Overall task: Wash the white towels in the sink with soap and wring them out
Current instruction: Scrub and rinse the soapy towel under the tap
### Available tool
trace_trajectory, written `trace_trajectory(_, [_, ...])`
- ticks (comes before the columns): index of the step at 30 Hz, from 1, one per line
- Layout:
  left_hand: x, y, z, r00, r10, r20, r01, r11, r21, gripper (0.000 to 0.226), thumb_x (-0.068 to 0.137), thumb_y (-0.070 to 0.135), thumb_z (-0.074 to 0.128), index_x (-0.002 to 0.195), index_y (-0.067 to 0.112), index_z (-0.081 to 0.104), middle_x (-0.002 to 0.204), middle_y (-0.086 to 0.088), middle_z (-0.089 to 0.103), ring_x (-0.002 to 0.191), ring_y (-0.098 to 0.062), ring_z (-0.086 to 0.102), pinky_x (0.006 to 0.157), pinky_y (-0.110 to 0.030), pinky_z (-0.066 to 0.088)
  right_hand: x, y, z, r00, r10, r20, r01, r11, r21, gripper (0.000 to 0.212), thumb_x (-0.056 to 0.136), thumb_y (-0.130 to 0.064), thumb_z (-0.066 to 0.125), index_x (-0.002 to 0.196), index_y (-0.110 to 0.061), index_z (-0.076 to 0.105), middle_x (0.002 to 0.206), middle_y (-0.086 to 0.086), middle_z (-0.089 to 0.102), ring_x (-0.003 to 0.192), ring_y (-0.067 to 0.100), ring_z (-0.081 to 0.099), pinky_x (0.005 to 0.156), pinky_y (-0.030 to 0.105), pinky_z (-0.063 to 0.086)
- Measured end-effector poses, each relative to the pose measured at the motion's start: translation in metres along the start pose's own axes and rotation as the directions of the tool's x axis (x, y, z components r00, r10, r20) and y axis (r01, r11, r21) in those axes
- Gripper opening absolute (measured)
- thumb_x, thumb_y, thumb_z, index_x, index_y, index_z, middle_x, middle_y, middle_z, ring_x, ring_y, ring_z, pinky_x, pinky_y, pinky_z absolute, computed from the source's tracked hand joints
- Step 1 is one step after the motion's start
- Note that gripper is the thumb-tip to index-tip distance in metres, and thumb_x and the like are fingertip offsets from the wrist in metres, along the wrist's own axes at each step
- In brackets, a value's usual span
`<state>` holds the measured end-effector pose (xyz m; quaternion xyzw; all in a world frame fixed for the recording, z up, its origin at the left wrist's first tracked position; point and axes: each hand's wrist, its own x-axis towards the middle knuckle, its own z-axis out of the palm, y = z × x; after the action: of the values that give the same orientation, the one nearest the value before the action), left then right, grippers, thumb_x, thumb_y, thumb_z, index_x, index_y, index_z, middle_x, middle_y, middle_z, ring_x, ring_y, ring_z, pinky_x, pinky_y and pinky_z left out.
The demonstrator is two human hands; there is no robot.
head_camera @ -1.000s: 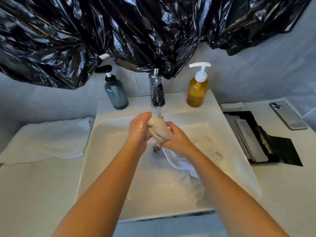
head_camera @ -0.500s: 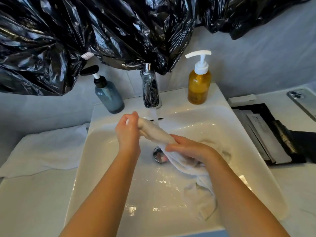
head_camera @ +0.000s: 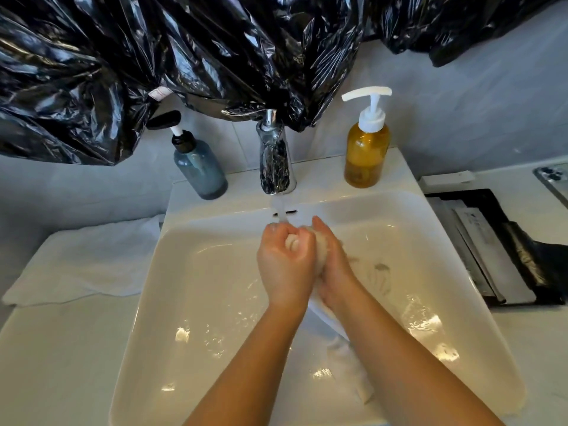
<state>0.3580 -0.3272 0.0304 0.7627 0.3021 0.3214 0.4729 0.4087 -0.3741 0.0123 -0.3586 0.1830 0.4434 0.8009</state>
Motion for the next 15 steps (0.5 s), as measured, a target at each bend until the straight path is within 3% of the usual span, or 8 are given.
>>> trace_trajectory(3, [0.025,-0.003,0.007,0.998,-0.052,-0.028,0.055,0.988,0.147,0.024,0.076,0.035,0.048,0.067,0.014,0.054,0.071,-0.011,0.061,0.068,-0.027,0.058,0.061,-0.034,0.045,0.002,0.015,0.005,0.997,-0.077,-0.019,0.078,0.997,0.026,0.026,0.097,-0.031,0.044,0.085,-0.012,0.057,0.062,0.004,0.061,0.069,0.017,0.057,0.06,0.026,0.045])
trace_trajectory(5, [0.047,-0.01,0.004,0.986,-0.163,-0.014,0.162,0.959,0.232,0.029,0.081,0.036,0.051,0.067,0.011,0.055,0.065,-0.004,0.055,0.067,-0.026,0.057,0.055,-0.031,0.036,0.004,0.022,0.003,0.987,-0.156,-0.048,0.152,0.986,-0.072,0.015,0.091,-0.025,0.048,0.083,-0.016,0.057,0.067,0.008,0.053,0.056,0.017,0.048,0.052,0.026,0.034])
trace_trajectory(7, [0.055,-0.018,-0.003,0.977,-0.211,-0.04,0.214,0.947,0.239,0.024,0.091,0.024,0.055,0.071,0.013,0.055,0.066,0.002,0.052,0.071,-0.026,0.056,0.056,-0.028,0.032,0.006,0.025,0.0,0.976,-0.208,-0.062,0.198,0.971,-0.135,0.015,0.092,-0.019,0.05,0.078,-0.017,0.057,0.066,0.005,0.05,0.053,0.014,0.04,0.05,0.029,0.027])
trace_trajectory(9, [0.047,-0.023,-0.013,0.989,-0.136,-0.061,0.143,0.981,0.133,0.022,0.09,0.021,0.056,0.07,0.015,0.053,0.071,-0.001,0.053,0.069,-0.021,0.052,0.058,-0.027,0.036,0.006,0.023,-0.002,0.982,-0.18,-0.062,0.174,0.981,-0.082,0.021,0.095,-0.029,0.053,0.099,-0.011,0.064,0.084,0.008,0.068,0.07,0.017,0.06,0.064,0.029,0.043])
trace_trajectory(10, [0.039,-0.026,-0.017,0.997,-0.05,-0.055,0.055,0.994,0.097,0.021,0.087,0.024,0.057,0.068,0.018,0.051,0.072,-0.001,0.054,0.067,-0.016,0.051,0.058,-0.025,0.039,0.007,0.021,-0.004,0.987,-0.146,-0.063,0.143,0.989,-0.038,0.036,0.095,-0.036,0.053,0.114,-0.008,0.064,0.1,0.011,0.073,0.087,0.02,0.067,0.08,0.032,0.049])
trace_trajectory(11, [0.029,-0.025,-0.022,0.998,0.048,-0.034,-0.045,0.995,0.084,0.019,0.083,0.029,0.056,0.066,0.022,0.049,0.073,-0.001,0.053,0.065,-0.009,0.05,0.058,-0.022,0.041,0.009,0.018,-0.006,0.992,-0.109,-0.069,0.109,0.994,-0.003,0.048,0.094,-0.043,0.053,0.125,-0.007,0.063,0.111,0.013,0.073,0.102,0.024,0.068,0.093,0.036,0.049])
trace_trajectory(12, [0.019,-0.027,-0.023,0.991,0.131,0.011,-0.131,0.987,0.091,0.017,0.079,0.032,0.054,0.065,0.025,0.048,0.074,0.001,0.053,0.064,-0.004,0.049,0.059,-0.018,0.04,0.01,0.016,-0.007,0.993,-0.087,-0.074,0.088,0.996,0.003,0.057,0.091,-0.049,0.055,0.13,-0.007,0.061,0.117,0.016,0.071,0.108,0.027,0.067,0.097,0.039,0.049])
trace_trajectory(15, [-0.003,-0.027,-0.009,0.98,0.182,0.082,-0.194,0.968,0.162,0.019,0.074,0.034,0.05,0.063,0.019,0.055,0.074,0.003,0.055,0.063,-0.008,0.052,0.06,-0.02,0.043,0.012,0.019,-0.01,0.997,-0.051,-0.054,0.05,0.999,-0.016,0.061,0.085,-0.049,0.063,0.128,-0.007,0.059,0.115,0.02,0.07,0.098,0.03,0.07,0.08,0.036,0.056])
